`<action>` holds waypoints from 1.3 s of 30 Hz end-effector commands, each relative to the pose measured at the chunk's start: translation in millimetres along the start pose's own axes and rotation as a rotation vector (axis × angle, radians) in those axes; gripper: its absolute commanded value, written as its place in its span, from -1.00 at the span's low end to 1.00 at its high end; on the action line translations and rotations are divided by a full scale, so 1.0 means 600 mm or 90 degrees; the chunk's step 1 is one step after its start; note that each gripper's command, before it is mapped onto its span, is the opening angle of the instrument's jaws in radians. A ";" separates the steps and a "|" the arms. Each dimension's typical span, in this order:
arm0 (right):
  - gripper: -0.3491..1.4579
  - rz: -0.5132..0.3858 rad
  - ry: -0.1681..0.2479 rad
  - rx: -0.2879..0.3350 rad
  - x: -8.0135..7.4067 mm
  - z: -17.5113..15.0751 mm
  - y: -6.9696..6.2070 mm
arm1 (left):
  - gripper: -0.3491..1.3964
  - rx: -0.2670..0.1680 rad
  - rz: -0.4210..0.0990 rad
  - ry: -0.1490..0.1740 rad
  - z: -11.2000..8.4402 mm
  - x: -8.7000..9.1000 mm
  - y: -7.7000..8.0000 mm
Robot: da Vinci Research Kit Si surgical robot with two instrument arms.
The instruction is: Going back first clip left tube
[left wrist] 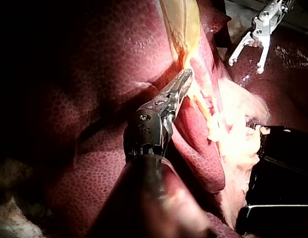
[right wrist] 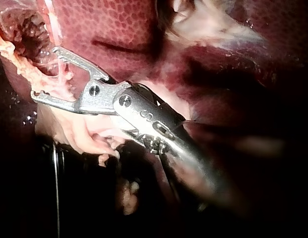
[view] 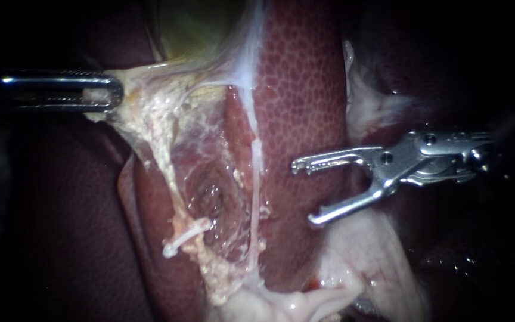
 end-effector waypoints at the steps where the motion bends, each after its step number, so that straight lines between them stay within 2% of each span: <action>1: 0.05 0.002 -0.001 -0.001 0.0002 -0.0004 -0.0001 | -1.00 0.000 0.000 0.000 0.0001 0.0000 0.0000; 13: 0.05 0.004 -0.002 -0.010 0.0010 -0.0012 -0.0007 | -1.00 -0.006 0.003 -0.002 0.0017 0.0013 -0.0001; 17: 0.05 0.004 -0.002 -0.011 0.0009 -0.0013 -0.0008 | -1.00 -0.002 0.008 -0.005 0.0049 0.0040 -0.0001; 23: 0.05 0.004 -0.002 -0.011 0.0009 -0.0012 -0.0011 | -1.00 0.005 0.018 0.014 0.0111 0.0087 0.0013; 29: 0.05 0.004 -0.002 -0.011 0.0011 -0.0011 -0.0013 | -1.00 0.012 0.024 0.026 0.0169 0.0112 0.0015; 34: 0.05 0.004 -0.002 -0.011 0.0012 -0.0010 -0.0015 | -1.00 0.017 0.028 0.038 0.0196 0.0130 0.0008; 39: 0.05 0.004 -0.002 -0.011 0.0014 -0.0010 -0.0017 | -1.00 0.018 0.028 0.038 0.0196 0.0129 0.0007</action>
